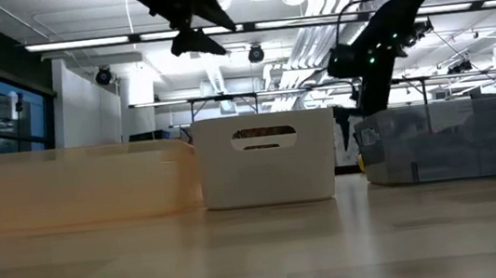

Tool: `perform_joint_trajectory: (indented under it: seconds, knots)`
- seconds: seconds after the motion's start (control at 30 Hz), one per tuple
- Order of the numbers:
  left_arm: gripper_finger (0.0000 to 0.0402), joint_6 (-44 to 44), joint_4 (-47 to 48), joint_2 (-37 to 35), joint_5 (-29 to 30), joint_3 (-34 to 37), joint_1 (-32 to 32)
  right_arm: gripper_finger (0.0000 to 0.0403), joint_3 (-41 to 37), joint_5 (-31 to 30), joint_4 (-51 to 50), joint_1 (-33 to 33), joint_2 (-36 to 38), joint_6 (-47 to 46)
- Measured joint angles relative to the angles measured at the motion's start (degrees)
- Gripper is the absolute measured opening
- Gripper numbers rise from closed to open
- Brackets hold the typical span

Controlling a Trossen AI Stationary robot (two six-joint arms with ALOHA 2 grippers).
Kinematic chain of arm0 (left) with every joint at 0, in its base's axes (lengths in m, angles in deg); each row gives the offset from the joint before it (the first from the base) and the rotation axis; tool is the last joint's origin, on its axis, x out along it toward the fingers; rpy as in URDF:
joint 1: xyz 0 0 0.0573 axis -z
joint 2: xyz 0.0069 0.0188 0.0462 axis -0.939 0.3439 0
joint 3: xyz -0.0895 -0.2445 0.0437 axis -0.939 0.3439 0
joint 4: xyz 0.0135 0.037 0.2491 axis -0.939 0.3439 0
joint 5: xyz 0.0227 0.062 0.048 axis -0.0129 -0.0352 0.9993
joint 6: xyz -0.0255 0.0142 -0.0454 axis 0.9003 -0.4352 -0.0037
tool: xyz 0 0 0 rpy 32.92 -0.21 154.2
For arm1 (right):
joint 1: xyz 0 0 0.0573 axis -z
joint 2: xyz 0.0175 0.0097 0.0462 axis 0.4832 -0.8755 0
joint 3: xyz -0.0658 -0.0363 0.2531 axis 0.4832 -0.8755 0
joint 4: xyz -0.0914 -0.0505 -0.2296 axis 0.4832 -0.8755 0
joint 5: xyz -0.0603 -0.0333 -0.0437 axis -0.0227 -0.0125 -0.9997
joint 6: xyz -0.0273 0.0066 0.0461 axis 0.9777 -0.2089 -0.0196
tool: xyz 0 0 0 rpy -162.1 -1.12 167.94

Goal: Sort produce into baskets
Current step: Put the yellow lemon into the white bin

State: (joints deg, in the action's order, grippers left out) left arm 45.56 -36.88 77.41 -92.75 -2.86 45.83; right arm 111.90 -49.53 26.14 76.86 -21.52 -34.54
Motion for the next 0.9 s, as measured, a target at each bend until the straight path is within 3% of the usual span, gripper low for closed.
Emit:
perform_joint_trajectory:
  seconds: [0.27,0.57,0.77,0.9]
  knots:
    - [0.0296,-7.60,0.64,0.00,-5.74,-0.60,-9.80,0.0367,9.92,-5.87,-4.60,-0.97,-9.65,-2.55]
    - [0.0296,-8.23,0.66,0.02,-6.02,-0.59,-16.37,0.0342,19.88,-7.89,-12.77,-0.69,-19.62,-3.63]
    - [0.0296,-11.65,0.31,0.02,-7.95,-0.58,-17.18,0.0298,20.87,-7.87,-15.74,-0.72,-20.87,-0.04]
    - [0.0296,-14.33,-2.84,0.02,-10.64,-0.58,-17.13,0.0238,20.87,-8.06,-18.60,-0.74,-20.84,4.11]
